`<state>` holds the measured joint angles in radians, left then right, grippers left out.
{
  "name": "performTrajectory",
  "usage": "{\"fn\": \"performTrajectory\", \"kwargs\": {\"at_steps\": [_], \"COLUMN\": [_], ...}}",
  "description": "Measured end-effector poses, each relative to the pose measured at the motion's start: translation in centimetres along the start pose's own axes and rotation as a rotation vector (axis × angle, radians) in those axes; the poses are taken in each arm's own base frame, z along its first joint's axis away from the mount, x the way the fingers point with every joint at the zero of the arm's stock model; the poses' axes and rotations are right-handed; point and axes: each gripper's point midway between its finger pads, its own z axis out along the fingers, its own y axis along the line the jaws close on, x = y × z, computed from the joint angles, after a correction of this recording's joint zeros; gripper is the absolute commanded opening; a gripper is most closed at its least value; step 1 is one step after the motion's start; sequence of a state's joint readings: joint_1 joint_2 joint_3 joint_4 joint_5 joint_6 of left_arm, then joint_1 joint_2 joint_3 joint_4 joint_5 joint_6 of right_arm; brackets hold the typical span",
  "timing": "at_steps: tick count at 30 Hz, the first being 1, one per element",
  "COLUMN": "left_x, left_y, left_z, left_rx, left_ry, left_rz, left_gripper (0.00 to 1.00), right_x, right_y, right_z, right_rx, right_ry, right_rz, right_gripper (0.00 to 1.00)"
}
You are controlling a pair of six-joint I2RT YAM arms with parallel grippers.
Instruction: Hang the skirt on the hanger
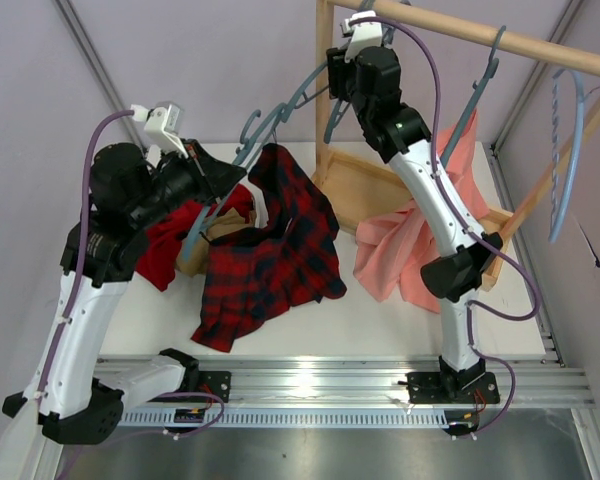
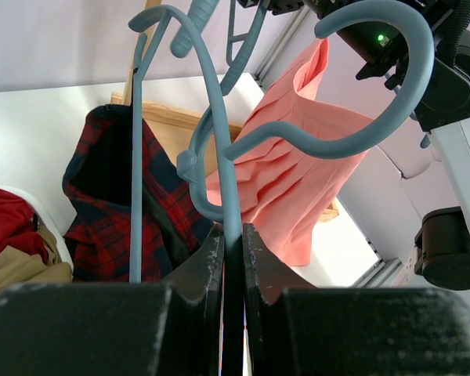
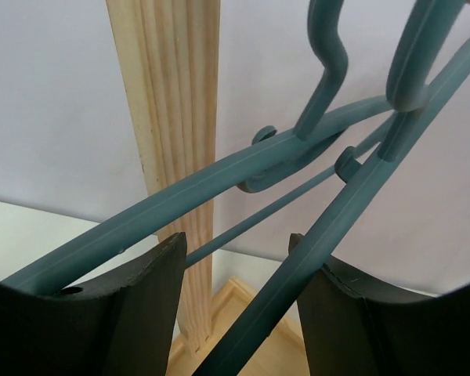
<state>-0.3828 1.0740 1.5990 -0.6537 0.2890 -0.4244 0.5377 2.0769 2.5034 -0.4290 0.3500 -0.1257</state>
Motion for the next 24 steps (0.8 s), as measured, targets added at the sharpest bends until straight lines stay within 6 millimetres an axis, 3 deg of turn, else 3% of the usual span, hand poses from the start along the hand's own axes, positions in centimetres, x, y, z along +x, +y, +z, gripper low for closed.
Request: {"fn": "performTrajectory", "kwargs": {"at_steps": [6,12,16,24], "left_x": [0.0,0.3,0.7,1.9], "left_y": [0.6,1.5,1.4,0.3], "left_z": [-0.3,-1.6,-3.3,-7.0], "left_rx": [-0.031,-0.087,-0.093,-0.071], "left_ry": [-0.004,0.0,-0.01,-0.02], "left_rz": [0.01,0.004,0.005,0.021], "left_gripper": [0.06,0.04,0.04,0.03], "right_x": [0.3,2.1,1.2,-5.4], "right_y": [-0.4,-1.5,-2.0,-0.5], "right_z": [0.0,-1.5,-4.7,-13.4], "right_rx": [0.01,0.03,0.007,-0.101], "right_ry": [0.016,0.117,0.15,0.061], "right_rz": [0.026,0.094,0.144,0.242], "right_gripper": [0.69,0.89,0.92,0.94]}}
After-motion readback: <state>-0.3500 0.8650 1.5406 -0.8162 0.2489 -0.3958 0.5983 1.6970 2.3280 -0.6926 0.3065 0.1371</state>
